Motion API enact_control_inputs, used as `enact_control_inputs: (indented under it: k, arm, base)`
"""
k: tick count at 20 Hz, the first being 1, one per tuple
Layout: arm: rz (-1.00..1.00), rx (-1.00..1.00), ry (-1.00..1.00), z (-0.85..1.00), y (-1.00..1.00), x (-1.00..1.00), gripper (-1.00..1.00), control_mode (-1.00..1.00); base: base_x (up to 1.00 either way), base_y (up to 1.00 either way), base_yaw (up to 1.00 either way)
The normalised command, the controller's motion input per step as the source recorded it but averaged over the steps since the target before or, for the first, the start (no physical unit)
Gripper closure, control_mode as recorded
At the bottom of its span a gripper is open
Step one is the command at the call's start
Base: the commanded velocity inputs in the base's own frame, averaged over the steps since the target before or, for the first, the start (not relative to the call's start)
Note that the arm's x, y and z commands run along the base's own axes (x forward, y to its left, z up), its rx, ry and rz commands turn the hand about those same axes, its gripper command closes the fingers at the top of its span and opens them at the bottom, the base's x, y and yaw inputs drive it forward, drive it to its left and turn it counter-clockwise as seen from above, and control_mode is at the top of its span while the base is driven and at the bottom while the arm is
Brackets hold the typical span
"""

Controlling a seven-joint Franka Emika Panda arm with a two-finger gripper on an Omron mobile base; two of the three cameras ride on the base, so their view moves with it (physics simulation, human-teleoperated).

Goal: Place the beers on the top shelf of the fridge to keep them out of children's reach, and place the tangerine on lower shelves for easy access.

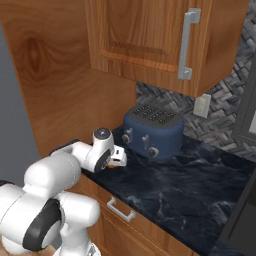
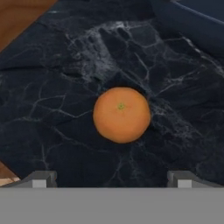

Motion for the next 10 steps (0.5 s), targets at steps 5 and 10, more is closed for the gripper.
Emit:
enact_control_inputs:
  k: [5, 10]
  arm:
    - [0.0, 0.0, 0.01, -0.15, 0.0, 0.16, -1.0, -1.0]
    - [0.0, 0.0, 0.02, -0.11, 0.0, 0.17, -1.0, -1.0]
  base:
    - [0.0, 0.0, 0.0]
    - [0.0, 0.0, 0.0]
